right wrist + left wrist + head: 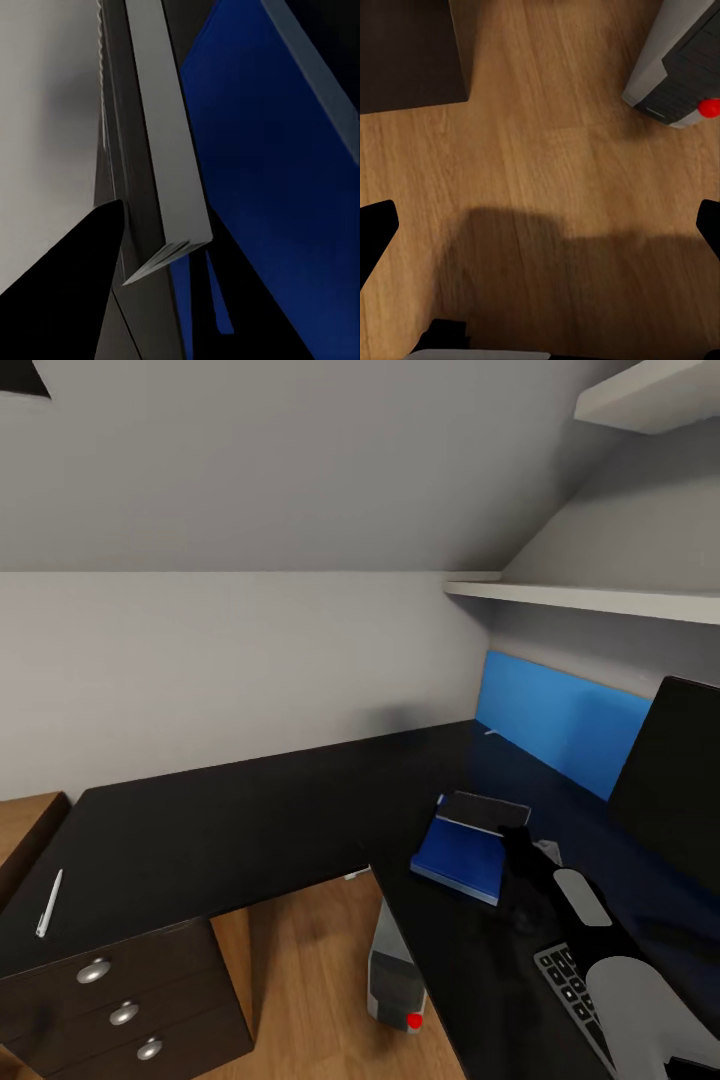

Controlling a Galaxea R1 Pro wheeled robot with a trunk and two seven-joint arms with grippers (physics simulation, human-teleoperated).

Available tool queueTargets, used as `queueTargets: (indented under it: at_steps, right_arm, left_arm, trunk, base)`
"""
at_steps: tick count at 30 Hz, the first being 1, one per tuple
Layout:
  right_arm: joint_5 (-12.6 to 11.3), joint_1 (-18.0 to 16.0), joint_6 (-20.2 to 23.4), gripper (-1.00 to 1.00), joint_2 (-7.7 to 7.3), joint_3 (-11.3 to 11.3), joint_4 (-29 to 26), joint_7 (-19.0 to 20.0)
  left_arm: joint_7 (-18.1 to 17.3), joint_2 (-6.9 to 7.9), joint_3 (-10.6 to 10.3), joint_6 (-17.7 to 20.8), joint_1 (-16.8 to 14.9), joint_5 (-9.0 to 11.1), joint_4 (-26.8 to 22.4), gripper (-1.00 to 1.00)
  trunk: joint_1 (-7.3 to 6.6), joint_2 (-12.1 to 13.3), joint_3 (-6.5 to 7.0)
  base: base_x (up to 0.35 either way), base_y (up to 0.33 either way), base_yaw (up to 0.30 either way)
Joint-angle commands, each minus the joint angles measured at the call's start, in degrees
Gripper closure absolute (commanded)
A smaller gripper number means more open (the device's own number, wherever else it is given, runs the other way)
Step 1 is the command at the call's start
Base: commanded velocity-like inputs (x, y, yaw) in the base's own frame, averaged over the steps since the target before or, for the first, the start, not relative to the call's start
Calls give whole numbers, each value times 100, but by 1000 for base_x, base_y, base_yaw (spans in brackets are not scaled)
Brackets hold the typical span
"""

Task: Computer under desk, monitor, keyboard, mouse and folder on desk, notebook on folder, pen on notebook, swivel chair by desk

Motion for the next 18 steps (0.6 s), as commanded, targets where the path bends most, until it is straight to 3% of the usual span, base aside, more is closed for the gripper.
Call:
queueTargets:
  at_steps: [1,18]
  right_arm:
    - [-39,-3,31,100,2,-17,-7,-36]
    - [-56,-2,82,100,13,224,8,-124]
  left_arm:
    - [46,8,-28,-2,-1,54,-11,-100]
    - [46,8,-28,-4,-1,56,-10,-100]
  trunk:
    - [0,-3,-5]
    - [0,-3,-5]
  base:
    - [0,0,0]
    - [0,0,0]
